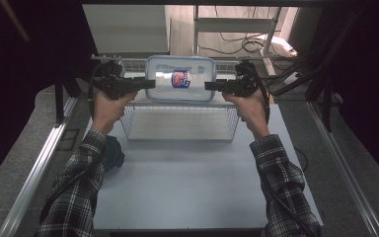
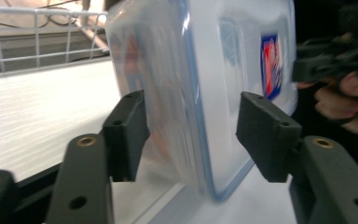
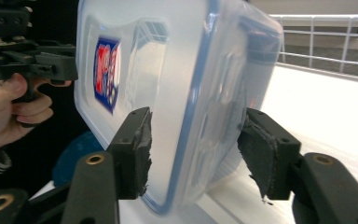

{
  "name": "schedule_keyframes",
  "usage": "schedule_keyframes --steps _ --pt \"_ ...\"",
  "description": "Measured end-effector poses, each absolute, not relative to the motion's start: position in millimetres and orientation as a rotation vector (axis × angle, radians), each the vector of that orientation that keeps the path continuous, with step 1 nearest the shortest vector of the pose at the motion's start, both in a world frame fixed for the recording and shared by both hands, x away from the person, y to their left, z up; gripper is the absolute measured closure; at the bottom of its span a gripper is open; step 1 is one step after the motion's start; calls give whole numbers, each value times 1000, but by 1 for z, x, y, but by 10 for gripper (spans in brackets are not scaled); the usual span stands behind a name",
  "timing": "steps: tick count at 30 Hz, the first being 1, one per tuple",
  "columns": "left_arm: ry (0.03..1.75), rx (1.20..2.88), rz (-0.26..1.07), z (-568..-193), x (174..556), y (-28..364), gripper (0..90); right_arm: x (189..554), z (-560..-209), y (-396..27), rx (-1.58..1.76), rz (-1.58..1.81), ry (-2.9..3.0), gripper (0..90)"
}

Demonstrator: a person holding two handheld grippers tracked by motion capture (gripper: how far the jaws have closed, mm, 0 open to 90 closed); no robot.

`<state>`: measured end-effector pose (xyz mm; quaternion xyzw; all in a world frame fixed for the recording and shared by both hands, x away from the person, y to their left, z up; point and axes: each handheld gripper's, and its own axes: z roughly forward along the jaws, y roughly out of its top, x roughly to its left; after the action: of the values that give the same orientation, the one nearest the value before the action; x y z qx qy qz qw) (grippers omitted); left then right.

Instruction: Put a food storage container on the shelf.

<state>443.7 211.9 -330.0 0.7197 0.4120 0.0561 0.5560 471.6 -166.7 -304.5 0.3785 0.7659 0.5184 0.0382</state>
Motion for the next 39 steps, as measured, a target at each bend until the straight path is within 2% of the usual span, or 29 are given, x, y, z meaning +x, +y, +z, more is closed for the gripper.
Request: schedule_keyframes --steps 10,14,18,21,25,39 --pt "996 1734 175 -332 444 205 428 476 -306 -164 1187 1560 2354 355" --pt "1031 1729 226 -330 443 205 373 474 -305 -157 1177 1495 2344 285" --pt "1052 1702 242 -329 444 205 362 471 -301 -153 1160 1392 2282 261" --pt "1058 1701 271 -326 443 204 378 470 -299 -154 1152 1347 2234 291" --pt "1037 1716 292 -323 441 201 469 471 -299 -155 1157 1387 2240 372" --pt "1039 1711 272 -317 434 199 505 471 -294 -151 1153 1398 2225 472"
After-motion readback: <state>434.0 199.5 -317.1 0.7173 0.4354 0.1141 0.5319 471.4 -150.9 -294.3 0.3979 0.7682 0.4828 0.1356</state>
